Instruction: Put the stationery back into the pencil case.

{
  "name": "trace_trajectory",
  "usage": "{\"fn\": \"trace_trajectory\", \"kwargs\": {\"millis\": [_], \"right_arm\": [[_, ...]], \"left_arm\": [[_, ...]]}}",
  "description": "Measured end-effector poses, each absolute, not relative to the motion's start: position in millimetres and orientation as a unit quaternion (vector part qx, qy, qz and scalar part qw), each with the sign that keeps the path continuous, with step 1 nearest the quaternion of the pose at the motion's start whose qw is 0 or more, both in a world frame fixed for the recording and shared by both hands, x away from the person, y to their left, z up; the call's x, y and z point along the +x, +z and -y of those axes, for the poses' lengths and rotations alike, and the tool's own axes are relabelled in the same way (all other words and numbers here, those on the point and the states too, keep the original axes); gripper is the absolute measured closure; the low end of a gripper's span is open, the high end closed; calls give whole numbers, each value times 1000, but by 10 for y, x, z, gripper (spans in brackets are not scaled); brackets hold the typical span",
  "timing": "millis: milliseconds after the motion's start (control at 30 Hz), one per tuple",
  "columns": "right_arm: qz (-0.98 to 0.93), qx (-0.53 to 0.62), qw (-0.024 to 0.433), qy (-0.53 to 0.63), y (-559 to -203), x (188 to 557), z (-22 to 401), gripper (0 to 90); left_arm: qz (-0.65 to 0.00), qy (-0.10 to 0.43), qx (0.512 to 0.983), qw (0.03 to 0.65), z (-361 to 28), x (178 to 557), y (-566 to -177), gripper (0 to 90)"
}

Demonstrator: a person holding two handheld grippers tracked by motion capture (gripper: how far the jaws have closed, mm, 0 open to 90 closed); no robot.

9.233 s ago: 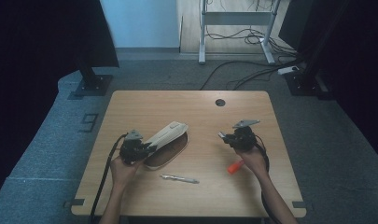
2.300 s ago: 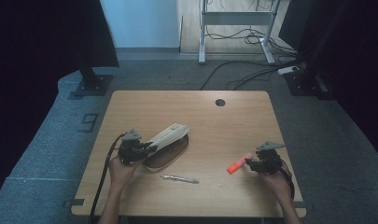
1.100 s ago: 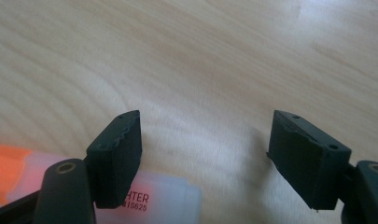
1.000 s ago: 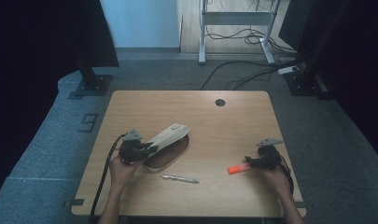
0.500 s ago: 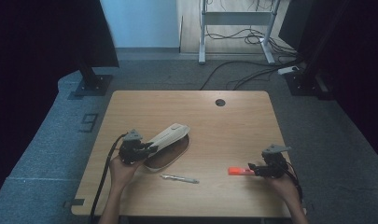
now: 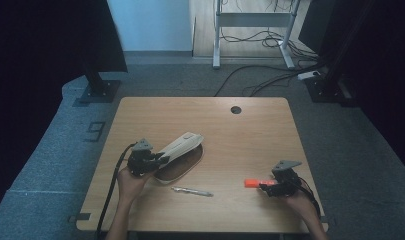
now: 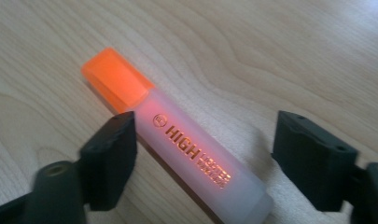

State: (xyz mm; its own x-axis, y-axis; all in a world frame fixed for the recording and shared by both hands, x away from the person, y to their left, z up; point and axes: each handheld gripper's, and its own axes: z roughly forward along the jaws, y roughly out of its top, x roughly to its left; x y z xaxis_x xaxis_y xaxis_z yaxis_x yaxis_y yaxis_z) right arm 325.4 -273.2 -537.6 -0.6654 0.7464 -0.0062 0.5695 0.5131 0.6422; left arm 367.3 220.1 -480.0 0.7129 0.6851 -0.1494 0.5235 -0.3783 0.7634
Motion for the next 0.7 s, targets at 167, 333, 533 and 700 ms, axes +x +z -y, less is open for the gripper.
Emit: {"fn": "trace_trajectory", "kwargs": {"millis": [167, 333, 533, 700], "right_arm": [[-864, 365, 134, 319, -5400, 3243, 2697, 366], [-869, 356, 126, 320, -5381, 3231, 2676, 483], [-871, 359, 120, 312, -5351, 3209, 2695, 646], [-872, 362, 119, 307, -5340, 3191, 2677, 653]], "left_arm": [[-364, 96, 825, 420, -2200, 3672, -4799, 717], [-364, 97, 825, 420, -2200, 3669, -4794, 717], [-365, 96, 825, 420, -2202, 3669, -4793, 719], [-366, 96, 825, 420, -2203, 3671, -4792, 725]]}}
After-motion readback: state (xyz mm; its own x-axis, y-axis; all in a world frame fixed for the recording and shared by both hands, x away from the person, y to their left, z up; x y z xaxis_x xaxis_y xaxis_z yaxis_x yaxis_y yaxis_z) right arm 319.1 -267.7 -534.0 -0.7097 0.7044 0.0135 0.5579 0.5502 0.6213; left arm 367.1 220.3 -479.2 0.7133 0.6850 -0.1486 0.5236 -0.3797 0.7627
